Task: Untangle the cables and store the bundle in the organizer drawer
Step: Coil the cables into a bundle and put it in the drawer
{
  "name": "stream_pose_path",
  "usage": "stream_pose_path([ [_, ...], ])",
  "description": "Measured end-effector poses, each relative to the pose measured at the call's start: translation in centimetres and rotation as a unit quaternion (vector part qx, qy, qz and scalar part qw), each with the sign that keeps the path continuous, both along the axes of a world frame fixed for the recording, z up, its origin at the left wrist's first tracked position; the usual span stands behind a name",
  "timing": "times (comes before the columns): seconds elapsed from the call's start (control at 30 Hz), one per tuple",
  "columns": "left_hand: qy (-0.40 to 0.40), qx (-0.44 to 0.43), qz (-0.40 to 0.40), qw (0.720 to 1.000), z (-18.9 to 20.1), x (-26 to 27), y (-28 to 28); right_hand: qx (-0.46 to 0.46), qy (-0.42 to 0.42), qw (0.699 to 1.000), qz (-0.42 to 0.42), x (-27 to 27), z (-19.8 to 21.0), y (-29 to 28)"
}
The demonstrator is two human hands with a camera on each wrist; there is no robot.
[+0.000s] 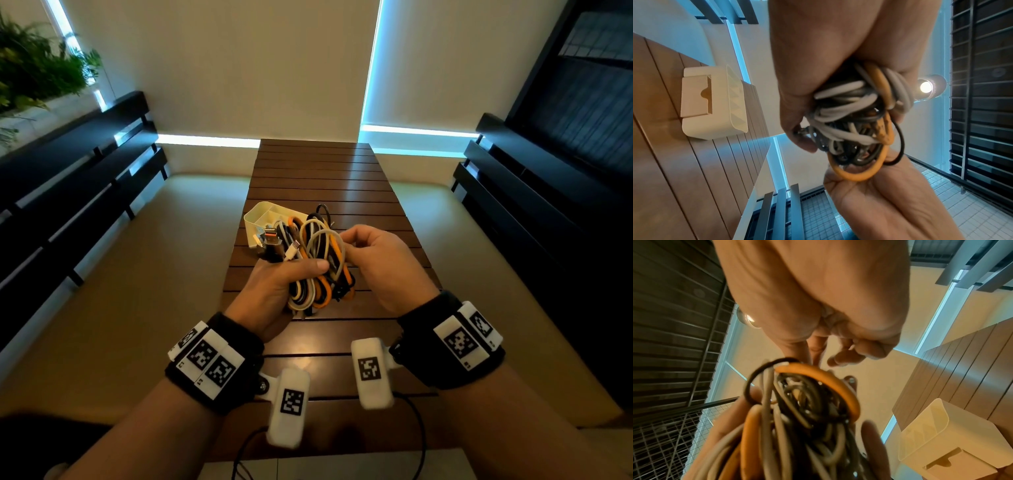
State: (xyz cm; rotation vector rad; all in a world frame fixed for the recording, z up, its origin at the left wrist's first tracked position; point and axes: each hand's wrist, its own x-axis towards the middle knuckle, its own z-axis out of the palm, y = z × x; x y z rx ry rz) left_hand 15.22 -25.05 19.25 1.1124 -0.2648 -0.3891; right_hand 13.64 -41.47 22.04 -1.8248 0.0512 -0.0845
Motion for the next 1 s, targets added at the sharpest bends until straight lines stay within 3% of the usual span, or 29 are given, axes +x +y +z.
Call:
stream_pose_path([
  [0.2, -0.003, 0.006, 0.009, 1.000, 0.4, 0.0, -1.0, 0.007, 0.032, 0.999, -0.038, 0.6, -0.5, -0.6],
  [0.33, -0.011, 0.032, 0.047, 0.998, 0.4, 0.1, -1.5, 0.017, 0.022, 0.999, -0.021, 0.5, -0.5, -0.9],
  [0.53, -0.003, 0.030, 0.092, 0.995, 0.4, 0.7, -1.4, 0.143, -0.021, 0.989, -0.025, -0.3, 0.5, -2.3],
  [0.7, -0.002, 0.022, 0.076, 0.997, 0.5, 0.5, -2.4, 0.079, -0.069, 0.993, 0.047, -0.2, 0.9, -2.3],
  [0.87, -0.004, 0.010, 0.054, 0.998, 0.4, 0.2, -3.5, 0.116, 0.004, 0.991, 0.064, 0.8, 0.6, -3.2],
  [1.0, -0.007, 0.014, 0.049, 0.999, 0.2, 0.2, -4.5, 0.021, 0.018, 0.998, 0.060, 1.3, 0.2, -3.7],
])
